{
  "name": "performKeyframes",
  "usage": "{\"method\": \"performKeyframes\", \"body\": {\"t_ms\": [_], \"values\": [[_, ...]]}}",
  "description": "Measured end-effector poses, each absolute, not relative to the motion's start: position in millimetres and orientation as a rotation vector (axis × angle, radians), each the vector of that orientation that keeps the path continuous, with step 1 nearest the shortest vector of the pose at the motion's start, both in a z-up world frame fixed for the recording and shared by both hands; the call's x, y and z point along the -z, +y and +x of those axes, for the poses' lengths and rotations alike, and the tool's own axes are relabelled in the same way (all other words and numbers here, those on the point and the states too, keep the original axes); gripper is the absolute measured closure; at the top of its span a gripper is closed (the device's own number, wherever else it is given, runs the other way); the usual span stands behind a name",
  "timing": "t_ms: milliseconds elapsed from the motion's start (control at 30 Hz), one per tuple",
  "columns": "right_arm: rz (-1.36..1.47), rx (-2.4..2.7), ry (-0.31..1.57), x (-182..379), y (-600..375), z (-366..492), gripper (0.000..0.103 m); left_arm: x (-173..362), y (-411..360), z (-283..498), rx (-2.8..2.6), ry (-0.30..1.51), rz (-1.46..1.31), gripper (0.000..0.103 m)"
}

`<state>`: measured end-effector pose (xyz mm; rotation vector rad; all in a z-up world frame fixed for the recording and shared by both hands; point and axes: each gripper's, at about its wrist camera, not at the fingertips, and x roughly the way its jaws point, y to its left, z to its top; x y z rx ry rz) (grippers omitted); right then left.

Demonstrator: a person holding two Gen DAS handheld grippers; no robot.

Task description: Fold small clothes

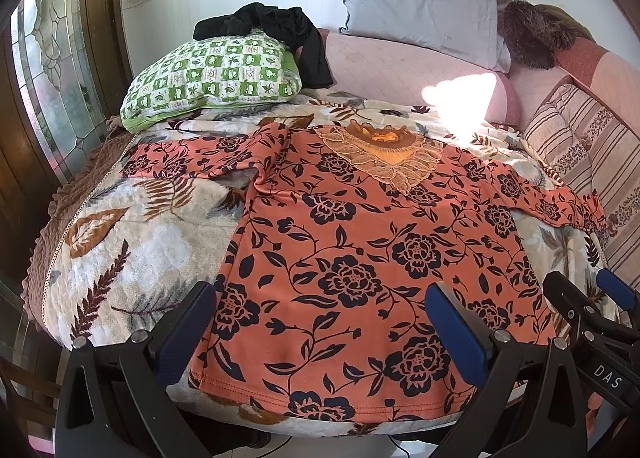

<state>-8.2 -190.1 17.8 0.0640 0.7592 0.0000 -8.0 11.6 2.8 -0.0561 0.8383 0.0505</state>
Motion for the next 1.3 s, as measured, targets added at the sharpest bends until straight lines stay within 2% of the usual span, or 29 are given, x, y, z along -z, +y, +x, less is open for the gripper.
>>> {"method": "performKeyframes", "body": {"t_ms": [1300], "values": [[0.096,0.016,0.753,-18.0,-193.1,-8.9,0.000,1.6,14.5,-8.0,-0.059,0.842,-0.059,0.000]]}}
